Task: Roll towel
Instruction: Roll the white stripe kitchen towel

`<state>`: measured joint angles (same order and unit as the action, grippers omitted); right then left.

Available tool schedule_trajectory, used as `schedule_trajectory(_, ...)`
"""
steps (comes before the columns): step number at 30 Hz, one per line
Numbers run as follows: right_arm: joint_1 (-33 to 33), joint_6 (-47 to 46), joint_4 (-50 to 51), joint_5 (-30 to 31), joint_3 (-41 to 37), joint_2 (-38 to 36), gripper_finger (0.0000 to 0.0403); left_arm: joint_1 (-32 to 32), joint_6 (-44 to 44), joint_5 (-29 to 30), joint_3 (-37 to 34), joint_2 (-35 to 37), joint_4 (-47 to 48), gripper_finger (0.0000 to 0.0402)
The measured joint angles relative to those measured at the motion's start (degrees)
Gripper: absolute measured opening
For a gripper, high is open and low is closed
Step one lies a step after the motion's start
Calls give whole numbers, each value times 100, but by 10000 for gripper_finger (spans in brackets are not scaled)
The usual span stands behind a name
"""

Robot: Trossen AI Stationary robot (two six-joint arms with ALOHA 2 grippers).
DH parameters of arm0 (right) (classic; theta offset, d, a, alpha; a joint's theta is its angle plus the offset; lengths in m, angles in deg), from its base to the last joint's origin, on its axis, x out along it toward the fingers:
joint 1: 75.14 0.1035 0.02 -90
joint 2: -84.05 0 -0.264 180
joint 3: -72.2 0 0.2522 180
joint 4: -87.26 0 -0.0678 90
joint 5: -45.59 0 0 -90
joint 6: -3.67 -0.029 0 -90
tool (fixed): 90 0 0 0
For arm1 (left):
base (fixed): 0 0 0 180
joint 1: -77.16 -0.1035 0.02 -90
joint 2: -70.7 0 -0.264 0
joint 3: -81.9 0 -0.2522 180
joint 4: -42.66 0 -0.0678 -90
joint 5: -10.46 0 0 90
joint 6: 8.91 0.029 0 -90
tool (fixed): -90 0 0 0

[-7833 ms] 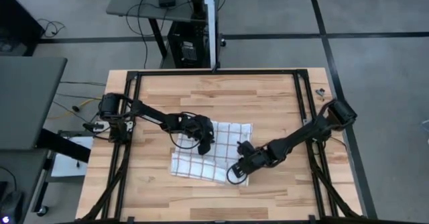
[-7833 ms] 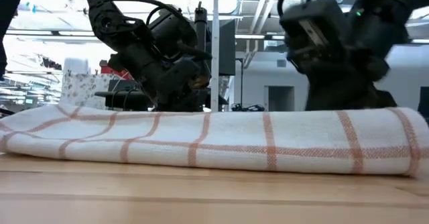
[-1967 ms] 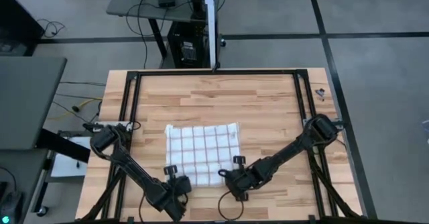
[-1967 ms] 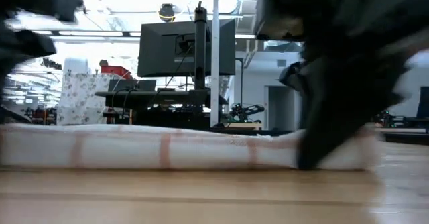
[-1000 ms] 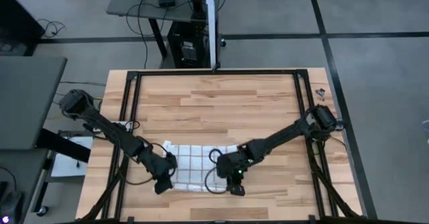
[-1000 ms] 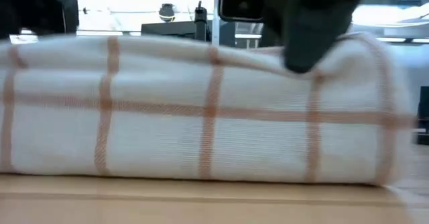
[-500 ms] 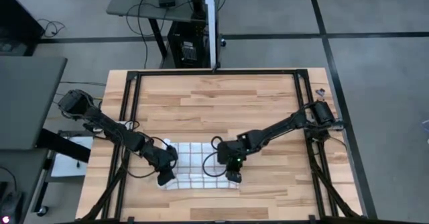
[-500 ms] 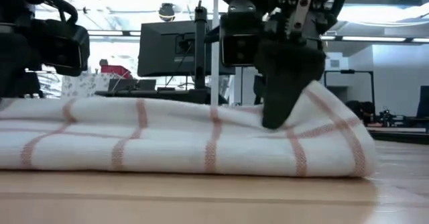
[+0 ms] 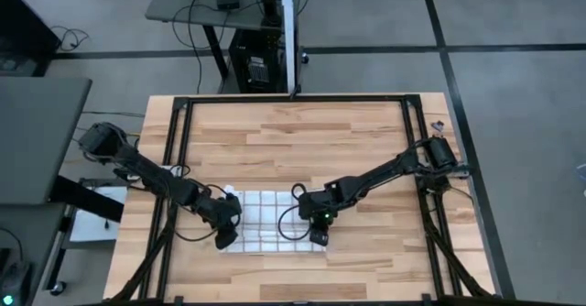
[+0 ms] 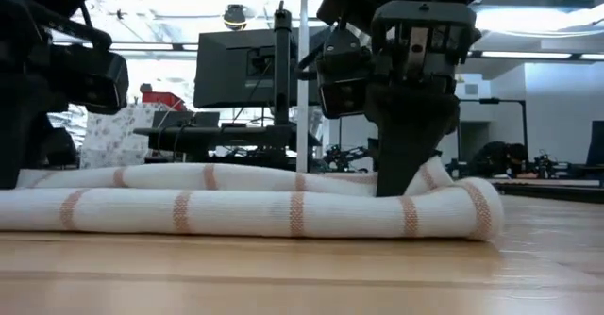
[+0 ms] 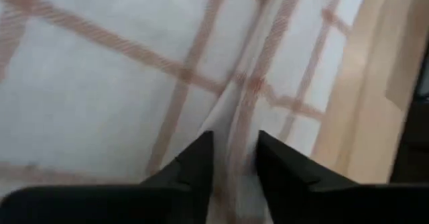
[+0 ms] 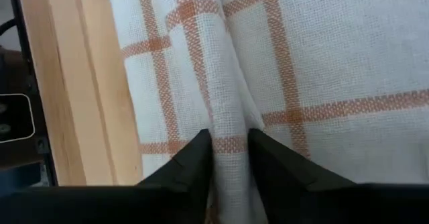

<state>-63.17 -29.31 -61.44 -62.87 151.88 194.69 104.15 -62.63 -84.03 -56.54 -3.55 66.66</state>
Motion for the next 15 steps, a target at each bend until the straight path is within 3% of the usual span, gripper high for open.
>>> schedule_trajectory(4, -191, 159, 162, 53, -4, -427, 135, -114, 430, 328, 389, 352, 1117, 136)
schedule_trajectory(9, -409, 330, 380, 258, 1, -1071, 142, -169, 953, 1133, 967, 802, 2404, 133)
schedule_trajectory(12, -424, 351, 273, 368, 7, -1378, 142, -165, 1120, 1382, 1243, 1026, 2531, 128)
schedule_trajectory(15, -181, 345, -150, 372, 12, -1441, 139, -48, 1109, 1206, 1308, 1237, 1984, 127)
